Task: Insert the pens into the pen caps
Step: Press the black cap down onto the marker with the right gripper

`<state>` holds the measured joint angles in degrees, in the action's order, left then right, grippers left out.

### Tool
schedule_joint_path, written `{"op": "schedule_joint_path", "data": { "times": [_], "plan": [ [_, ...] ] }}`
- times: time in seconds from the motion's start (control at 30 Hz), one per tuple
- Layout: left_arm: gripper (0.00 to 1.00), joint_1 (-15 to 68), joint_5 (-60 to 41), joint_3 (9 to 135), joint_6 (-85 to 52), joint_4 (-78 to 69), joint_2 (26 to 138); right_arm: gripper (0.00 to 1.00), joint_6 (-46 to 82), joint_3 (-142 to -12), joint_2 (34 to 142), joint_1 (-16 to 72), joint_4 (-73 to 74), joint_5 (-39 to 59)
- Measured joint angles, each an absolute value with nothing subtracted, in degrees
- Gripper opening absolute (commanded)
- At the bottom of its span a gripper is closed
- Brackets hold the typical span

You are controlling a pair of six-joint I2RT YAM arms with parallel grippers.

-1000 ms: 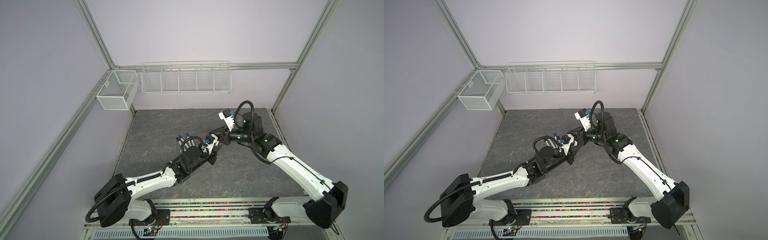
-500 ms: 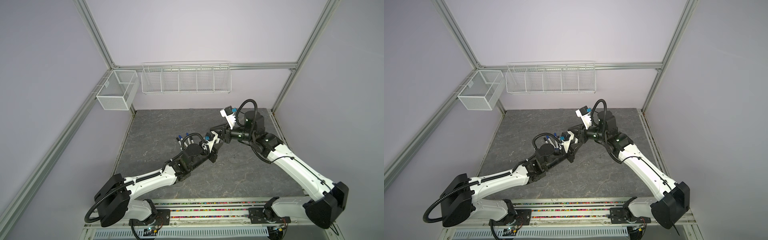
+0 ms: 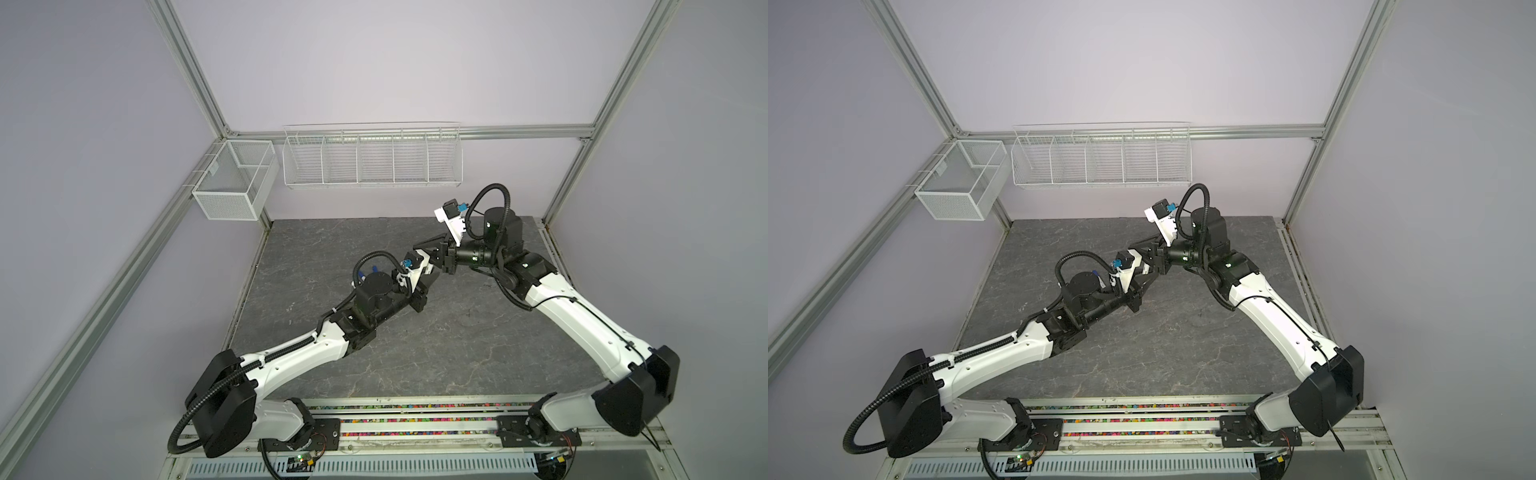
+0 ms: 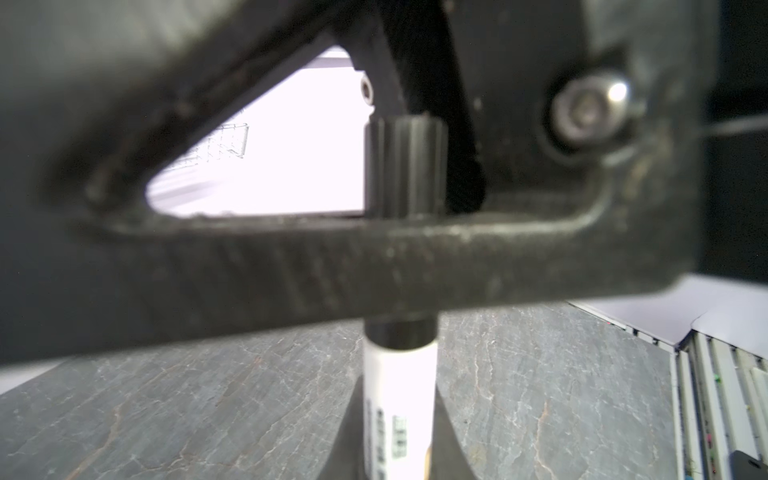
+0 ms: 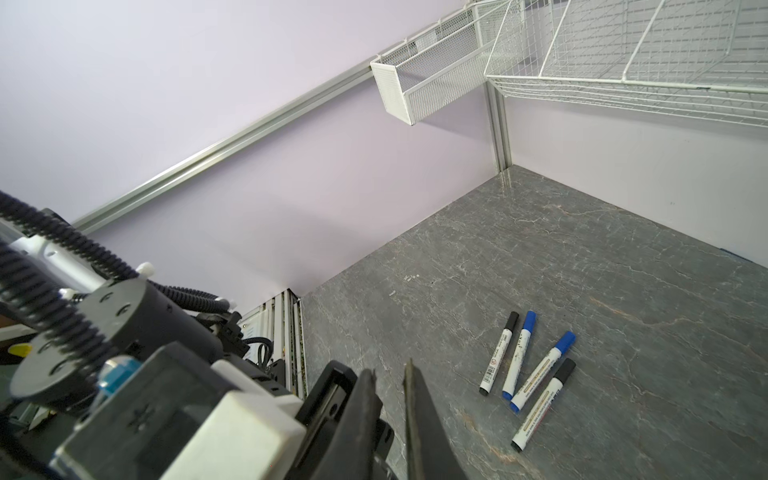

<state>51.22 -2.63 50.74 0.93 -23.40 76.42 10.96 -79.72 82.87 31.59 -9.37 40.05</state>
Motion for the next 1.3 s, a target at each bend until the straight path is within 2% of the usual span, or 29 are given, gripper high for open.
{"op": "schedule_joint_path", "data": {
  "times": [0.37,0.63,1.3],
  "plan": [
    [0.0,49.8,-1.4,54.4,2.1,-17.8,80.9,0.07,8.7,-81.3,87.7,30.1,-12.8,39.4],
    [0.0,49.5,-1.4,59.7,1.1,-17.5,86.1,0.07,7.3,-81.8,87.9,28.9,-12.4,36.0],
    [0.0,49.5,-1.7,65.2,-3.7,-16.4,90.5,0.07,8.4,-82.8,88.7,27.4,-11.4,32.2]
  ]
}}
